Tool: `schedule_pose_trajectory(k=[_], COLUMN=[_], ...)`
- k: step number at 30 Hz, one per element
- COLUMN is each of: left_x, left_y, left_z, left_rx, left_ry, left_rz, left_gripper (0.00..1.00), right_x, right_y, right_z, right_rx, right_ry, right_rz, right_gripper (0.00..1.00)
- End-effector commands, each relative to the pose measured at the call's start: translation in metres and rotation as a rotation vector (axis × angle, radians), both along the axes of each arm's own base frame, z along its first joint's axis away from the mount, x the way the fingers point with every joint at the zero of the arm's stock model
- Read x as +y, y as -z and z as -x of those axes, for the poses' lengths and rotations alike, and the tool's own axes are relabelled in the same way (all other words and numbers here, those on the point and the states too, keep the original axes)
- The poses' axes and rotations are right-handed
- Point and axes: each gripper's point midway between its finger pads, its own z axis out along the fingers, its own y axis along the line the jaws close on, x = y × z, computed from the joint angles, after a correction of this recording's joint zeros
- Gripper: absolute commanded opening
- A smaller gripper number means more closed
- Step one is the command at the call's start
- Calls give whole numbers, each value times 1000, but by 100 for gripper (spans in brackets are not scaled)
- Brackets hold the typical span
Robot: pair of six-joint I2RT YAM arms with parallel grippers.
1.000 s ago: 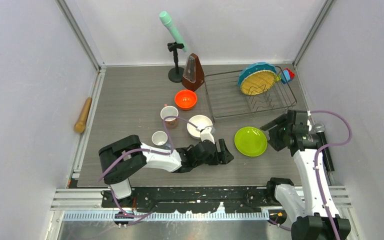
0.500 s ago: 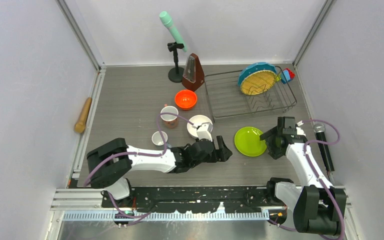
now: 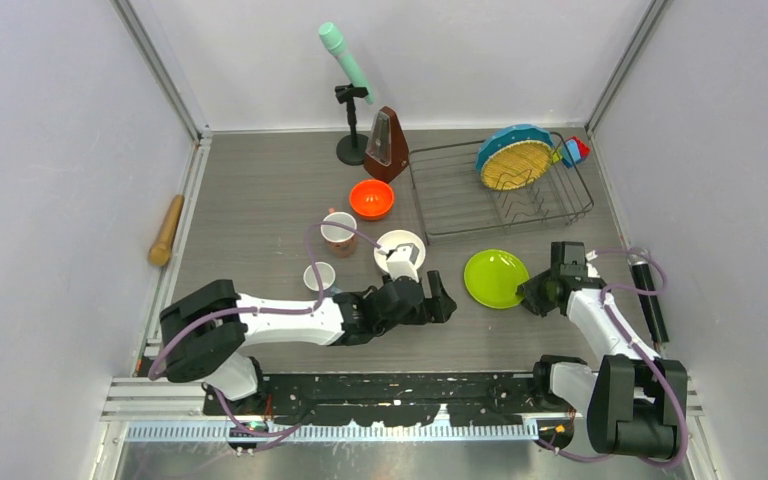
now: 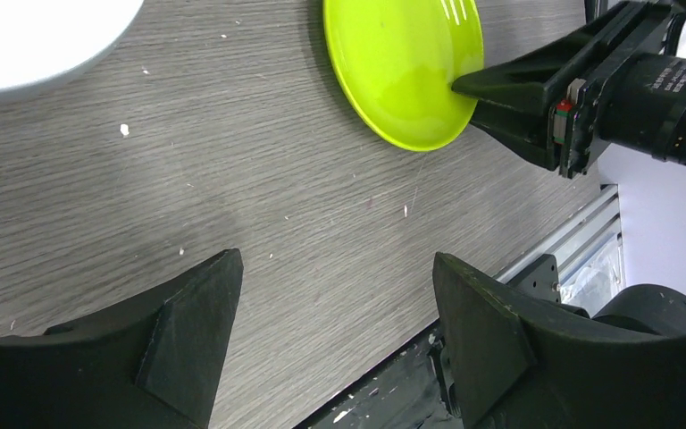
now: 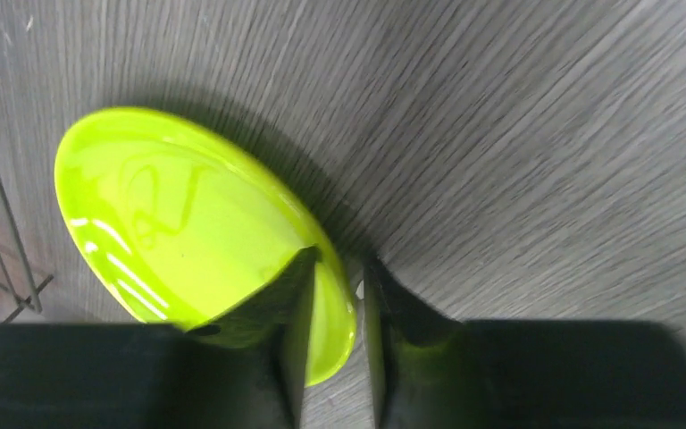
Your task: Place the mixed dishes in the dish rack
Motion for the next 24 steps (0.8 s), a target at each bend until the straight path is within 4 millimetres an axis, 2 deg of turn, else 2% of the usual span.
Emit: schedule_pose_trajectory(k=[1,3,5,11,16,20,24], left_x=[2,4,6,11,15,16,18], left_y=[-22,-24,-25,-36,-54,-66,-77], left_z=[-7,-7,-8,-12,-19,-23,-28], left_rx=[-49,-52,-54,-10,34,90,105], left_ry=[-23,-27,-31,-35,-37,-30,-42], left_rz=[22,15,12,66,144,215,260], left_gripper=[81,81,82,86,87,87,87], right_x=[7,6,6,19,31,52,70], right_y=[5,1,-4,-39,-87,-117,-138], right_z=[4,5,10,13,7,7,9], right_rx=[7,8,29,-12,-143,-212,-261], right_ry=[4,2,-2,-61,-151,-259,-344], right_rz=[-40,-34,-31,-82,-110,-194,-273], right_gripper=[17,3,1,0,0,0,0])
